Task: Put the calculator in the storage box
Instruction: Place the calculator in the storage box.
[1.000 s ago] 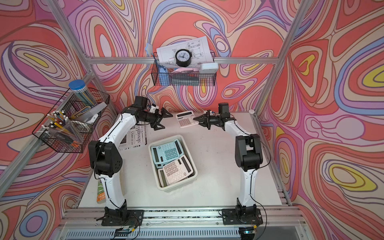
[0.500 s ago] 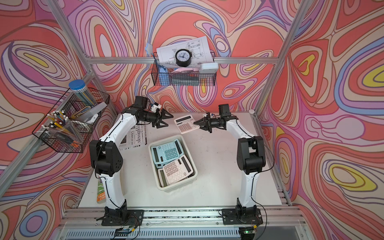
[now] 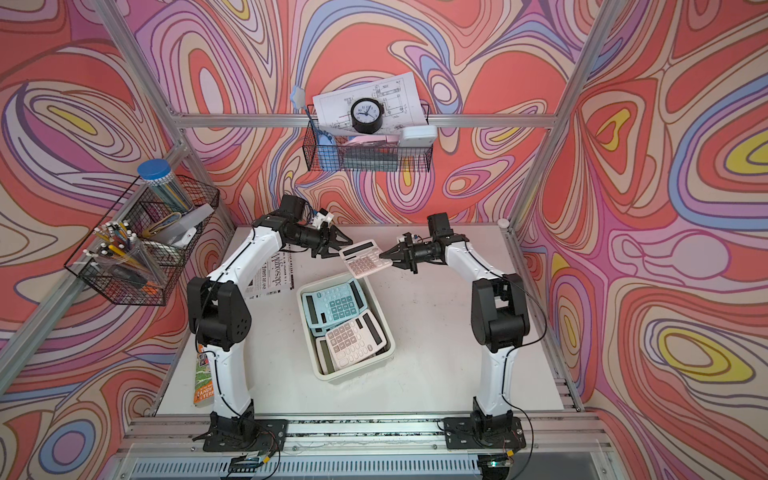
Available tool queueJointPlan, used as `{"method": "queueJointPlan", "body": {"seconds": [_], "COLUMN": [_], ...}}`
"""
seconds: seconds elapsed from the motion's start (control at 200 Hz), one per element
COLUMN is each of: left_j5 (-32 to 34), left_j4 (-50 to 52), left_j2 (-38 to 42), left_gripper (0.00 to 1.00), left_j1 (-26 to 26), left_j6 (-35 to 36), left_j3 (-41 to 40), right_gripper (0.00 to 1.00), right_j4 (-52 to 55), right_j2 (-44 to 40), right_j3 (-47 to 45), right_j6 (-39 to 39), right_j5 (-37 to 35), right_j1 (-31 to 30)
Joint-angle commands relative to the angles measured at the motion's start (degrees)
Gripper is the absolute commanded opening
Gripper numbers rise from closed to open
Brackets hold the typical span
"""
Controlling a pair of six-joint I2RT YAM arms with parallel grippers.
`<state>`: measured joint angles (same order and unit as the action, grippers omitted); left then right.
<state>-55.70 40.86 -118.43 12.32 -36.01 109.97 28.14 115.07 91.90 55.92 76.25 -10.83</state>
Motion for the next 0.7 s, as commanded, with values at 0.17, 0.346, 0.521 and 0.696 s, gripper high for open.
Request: {"method": "queueJointPlan", "body": {"seconds": [0.17,0.346,0.521,0.696], "left_j5": [-5.06,-5.44,-5.29,-4.29], "left_j4": [-2.71,-2.87,-3.04,-5.36], "left_j2": [-0.33,-0.09,0.3,0.86], "left_gripper": [0.3,0.07,0.0,0.0], "left_j1": [1.04,1.12,1.07,0.96], "left_j6": [0.16,0.06,-0.91,-4.08], "left_j3": [-1.5,-1.68,-1.81,-2.19], "right_gripper": [0.0,0.0,0.17,0.35], "right_j4": [1.35,1.35,1.52,2.07], "right_j2": [-3.06,-3.35,-3.62,-3.82], "right_j3": [-0.13,-0.65,0.01,1.41], "right_j6": [-1.52,-1.53,-1.45,-1.52], "right_j5": [1.11,1.05,0.64,-1.21], "right_j1": [-1.32,-1.34,-1.38,-1.39]}}
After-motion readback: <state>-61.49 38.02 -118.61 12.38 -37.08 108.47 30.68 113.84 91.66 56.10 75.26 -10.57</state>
